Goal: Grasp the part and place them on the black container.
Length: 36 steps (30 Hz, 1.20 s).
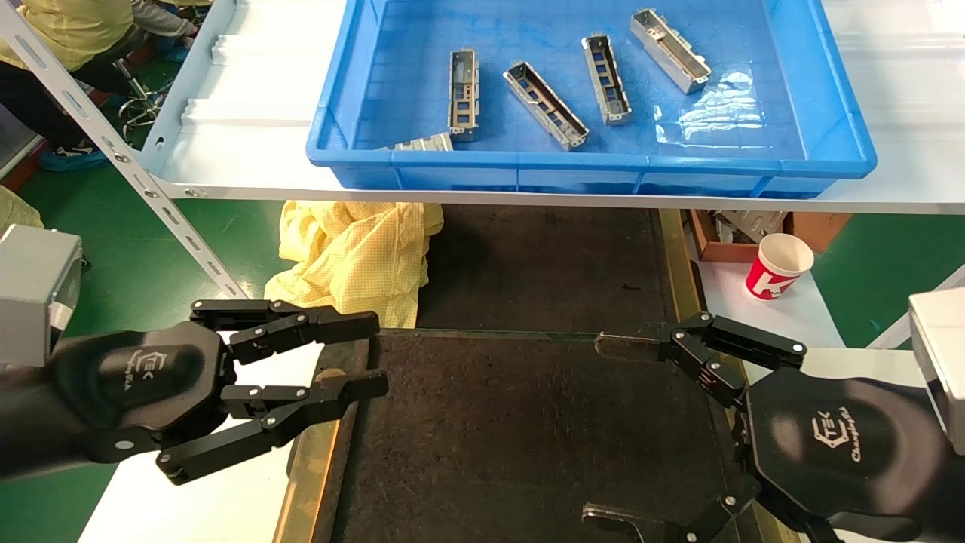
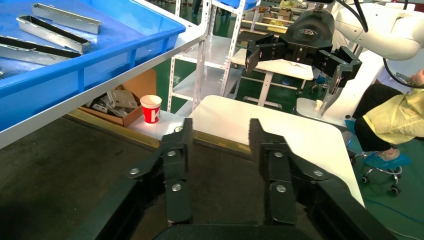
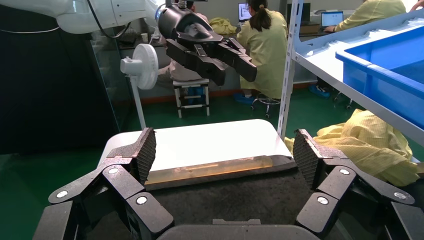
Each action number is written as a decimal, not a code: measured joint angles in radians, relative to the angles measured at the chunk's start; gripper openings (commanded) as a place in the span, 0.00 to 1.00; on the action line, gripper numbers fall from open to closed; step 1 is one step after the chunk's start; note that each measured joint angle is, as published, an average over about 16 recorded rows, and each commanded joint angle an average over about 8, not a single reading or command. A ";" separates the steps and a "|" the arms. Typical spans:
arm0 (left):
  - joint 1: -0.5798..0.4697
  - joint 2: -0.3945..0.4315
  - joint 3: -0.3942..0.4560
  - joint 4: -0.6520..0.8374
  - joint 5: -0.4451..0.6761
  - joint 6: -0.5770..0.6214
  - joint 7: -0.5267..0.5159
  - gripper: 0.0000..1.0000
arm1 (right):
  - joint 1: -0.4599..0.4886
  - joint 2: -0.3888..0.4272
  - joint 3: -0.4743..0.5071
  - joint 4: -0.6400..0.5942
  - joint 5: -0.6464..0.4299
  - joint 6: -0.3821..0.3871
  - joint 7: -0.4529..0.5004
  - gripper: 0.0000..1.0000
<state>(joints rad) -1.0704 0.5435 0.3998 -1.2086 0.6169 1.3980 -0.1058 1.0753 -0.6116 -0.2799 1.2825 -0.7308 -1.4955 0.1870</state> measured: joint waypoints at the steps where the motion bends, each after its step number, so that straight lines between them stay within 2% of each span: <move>1: 0.000 0.000 0.000 0.000 0.000 0.000 0.000 0.00 | 0.000 0.000 0.000 0.000 0.000 0.000 0.000 1.00; 23: 0.000 0.000 0.000 0.000 0.000 0.000 0.000 0.00 | 0.017 -0.004 -0.002 -0.003 -0.008 0.008 0.007 1.00; 30: 0.000 0.000 0.000 0.000 0.000 0.000 0.000 0.00 | 0.111 -0.032 -0.014 -0.046 -0.051 0.055 0.047 1.00; 36: 0.000 0.000 0.000 0.000 0.000 0.000 0.000 0.00 | 0.264 -0.093 -0.043 -0.155 -0.130 0.115 0.085 1.00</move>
<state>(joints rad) -1.0704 0.5435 0.3999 -1.2086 0.6169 1.3980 -0.1058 1.3392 -0.7045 -0.3228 1.1277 -0.8609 -1.3806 0.2717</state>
